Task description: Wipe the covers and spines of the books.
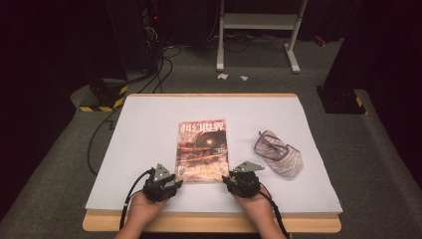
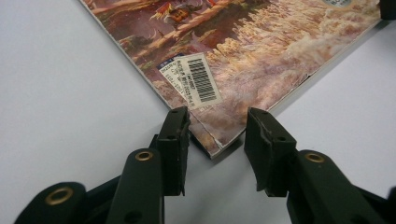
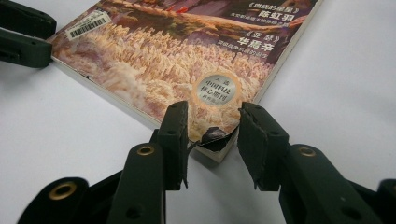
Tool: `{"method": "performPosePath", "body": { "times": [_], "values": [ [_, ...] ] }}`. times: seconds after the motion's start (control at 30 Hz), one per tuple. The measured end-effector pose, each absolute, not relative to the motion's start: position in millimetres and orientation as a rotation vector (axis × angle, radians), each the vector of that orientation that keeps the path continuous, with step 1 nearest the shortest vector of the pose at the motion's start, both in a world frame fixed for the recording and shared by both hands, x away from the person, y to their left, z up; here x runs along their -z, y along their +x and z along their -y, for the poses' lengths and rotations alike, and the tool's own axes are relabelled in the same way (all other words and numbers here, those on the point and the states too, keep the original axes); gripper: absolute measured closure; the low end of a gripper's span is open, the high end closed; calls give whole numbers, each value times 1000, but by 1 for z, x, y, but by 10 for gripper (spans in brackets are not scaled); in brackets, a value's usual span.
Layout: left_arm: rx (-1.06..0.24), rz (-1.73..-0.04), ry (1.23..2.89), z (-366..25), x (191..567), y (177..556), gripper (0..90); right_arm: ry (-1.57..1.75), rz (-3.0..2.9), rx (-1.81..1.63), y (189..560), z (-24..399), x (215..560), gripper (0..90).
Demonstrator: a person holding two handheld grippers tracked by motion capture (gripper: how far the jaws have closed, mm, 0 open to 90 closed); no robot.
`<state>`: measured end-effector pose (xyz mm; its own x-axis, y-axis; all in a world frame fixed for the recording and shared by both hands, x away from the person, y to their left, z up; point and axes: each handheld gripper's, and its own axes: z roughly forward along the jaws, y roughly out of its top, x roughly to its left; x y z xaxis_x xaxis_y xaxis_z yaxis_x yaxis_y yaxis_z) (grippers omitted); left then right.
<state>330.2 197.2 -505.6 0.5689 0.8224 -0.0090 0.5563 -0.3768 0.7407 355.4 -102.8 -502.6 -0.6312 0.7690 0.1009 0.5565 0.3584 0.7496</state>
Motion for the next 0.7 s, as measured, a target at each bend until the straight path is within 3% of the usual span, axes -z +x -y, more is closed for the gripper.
{"method": "performPosePath", "body": {
  "times": [0.47,0.7],
  "values": [
    [-487,-1090,2066,-195,507,338,605,1195,-2336,-1104,362,104,503,616],
    [-513,-1082,2018,-206,502,334,505,1183,-2331,-1135,361,105,502,534]
  ]
}}
